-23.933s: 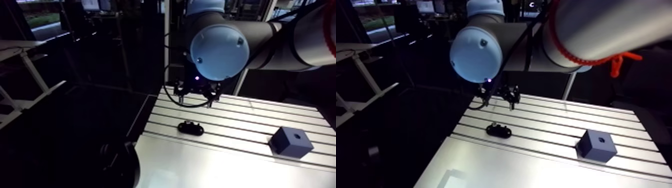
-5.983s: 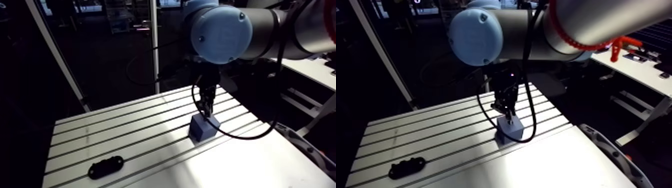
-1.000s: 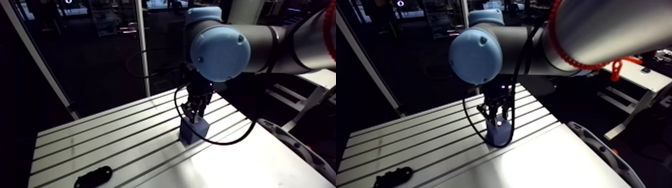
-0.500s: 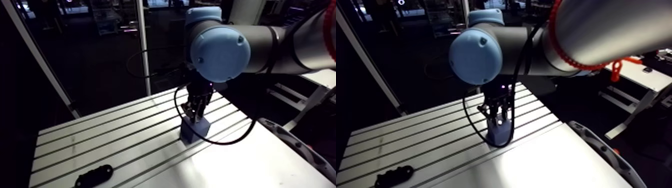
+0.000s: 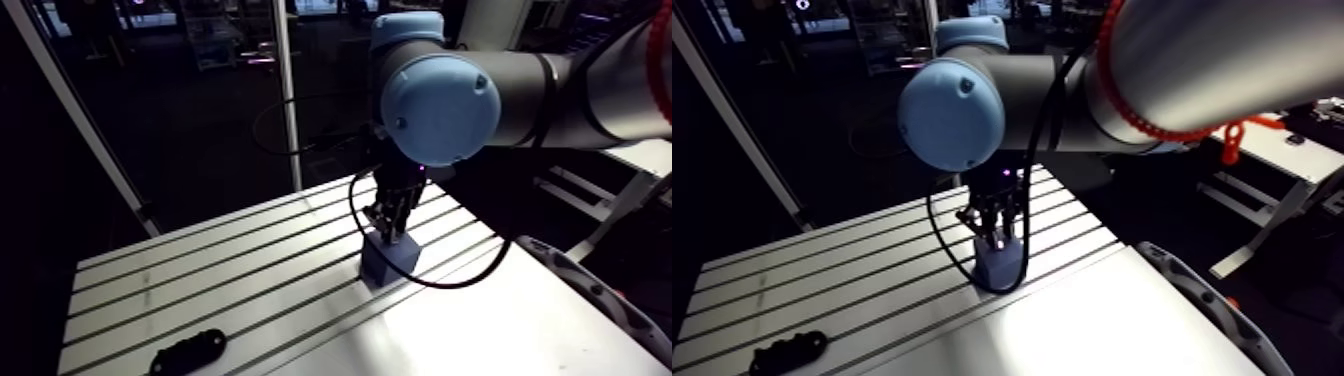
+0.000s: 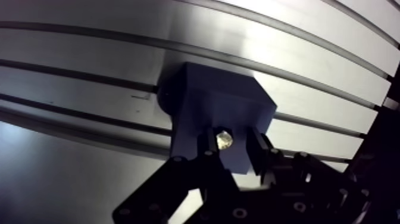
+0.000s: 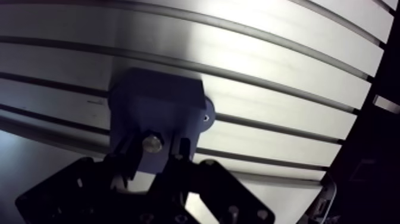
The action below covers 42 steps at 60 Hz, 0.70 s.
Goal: Pick up the M10 bolt and insert it into the hex recess until seated.
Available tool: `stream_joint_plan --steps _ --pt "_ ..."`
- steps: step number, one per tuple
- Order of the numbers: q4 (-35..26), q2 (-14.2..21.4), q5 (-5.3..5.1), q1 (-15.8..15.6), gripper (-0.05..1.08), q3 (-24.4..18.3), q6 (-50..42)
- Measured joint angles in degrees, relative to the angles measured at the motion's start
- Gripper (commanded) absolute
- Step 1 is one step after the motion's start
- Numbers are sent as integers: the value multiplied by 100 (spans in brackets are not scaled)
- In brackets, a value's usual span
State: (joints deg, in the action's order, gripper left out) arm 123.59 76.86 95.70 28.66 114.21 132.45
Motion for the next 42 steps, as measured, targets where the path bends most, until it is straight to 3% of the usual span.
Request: stream_joint_plan --steps 42 --pt "-40 27 -36 0 61 16 30"
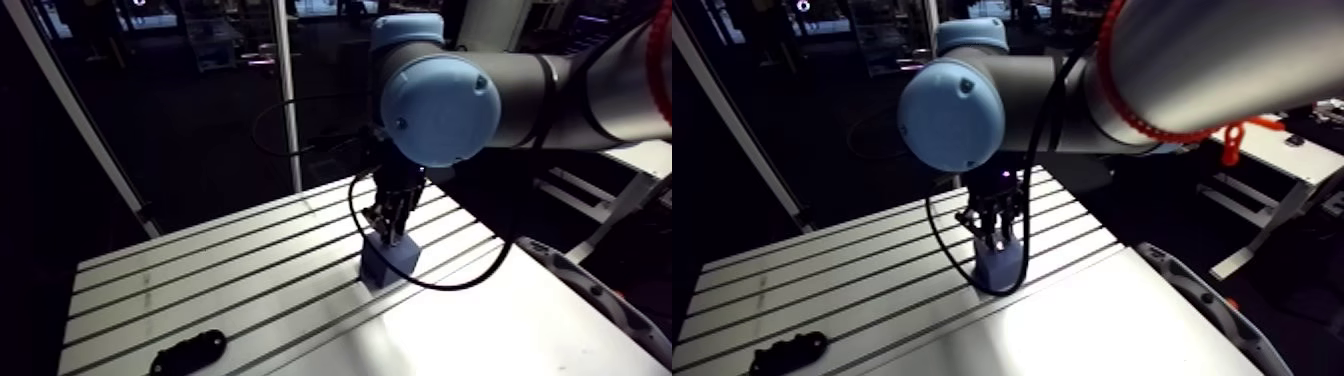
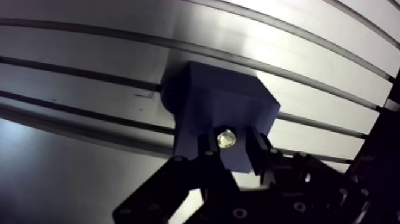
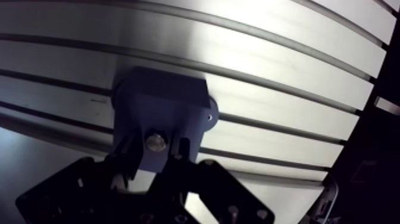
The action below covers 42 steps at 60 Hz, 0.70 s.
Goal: Pick up the M10 bolt and insert it into the hex recess until seated.
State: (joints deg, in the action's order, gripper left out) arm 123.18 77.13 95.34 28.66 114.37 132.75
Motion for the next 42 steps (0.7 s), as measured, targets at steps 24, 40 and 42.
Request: stream_joint_plan --steps 24,40,42 --pt "-3 21 3 0 63 36 -3" --pt "-5 24 6 0 63 50 1" --pt "-5 24 7 0 63 52 1"
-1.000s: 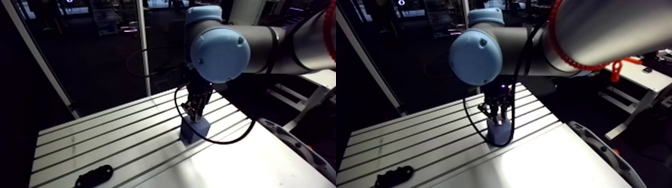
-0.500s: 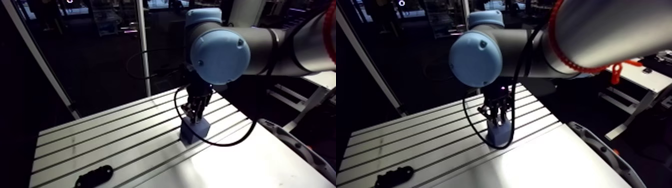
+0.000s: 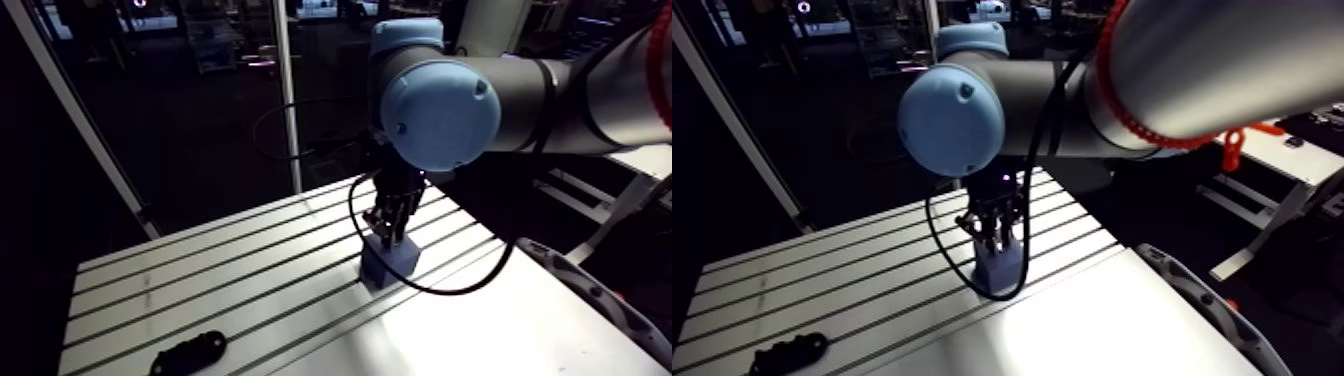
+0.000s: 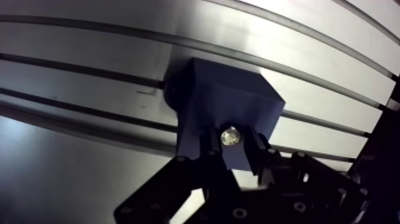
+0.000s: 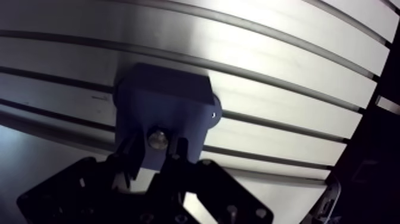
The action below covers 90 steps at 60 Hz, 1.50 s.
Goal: Pick up the M10 bolt and insert it into the hex recess until seated.
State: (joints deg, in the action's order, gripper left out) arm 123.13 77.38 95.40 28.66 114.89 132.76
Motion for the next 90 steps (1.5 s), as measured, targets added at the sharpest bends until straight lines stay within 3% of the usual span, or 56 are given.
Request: stream_joint_plan --steps 90 --pt "15 -8 0 0 69 14 9"
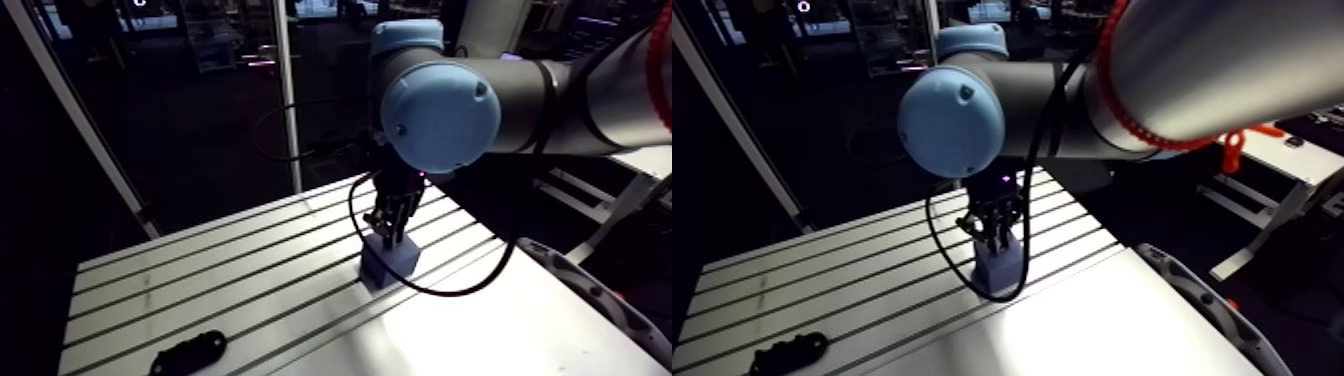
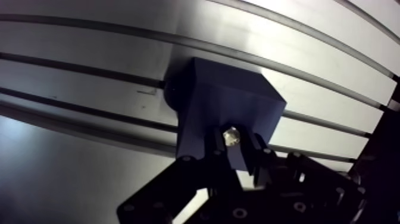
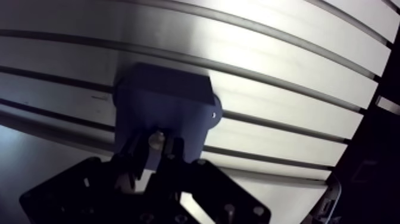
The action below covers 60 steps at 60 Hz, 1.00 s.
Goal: Pick up the M10 bolt and insert it into the hex recess until seated.
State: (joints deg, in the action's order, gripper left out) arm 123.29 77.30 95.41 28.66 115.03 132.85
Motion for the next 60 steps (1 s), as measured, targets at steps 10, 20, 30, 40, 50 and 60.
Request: stream_joint_plan --steps 10,20,30,40,50,60 --pt "-1 0 0 0 69 0 0" --pt "-2 10 0 0 71 -1 0" --pt "-10 29 0 0 72 -2 2" --pt "-21 58 0 0 73 -3 8" --pt "-59 93 2 0 74 -12 22" --pt "-134 107 12 1 74 -29 114"
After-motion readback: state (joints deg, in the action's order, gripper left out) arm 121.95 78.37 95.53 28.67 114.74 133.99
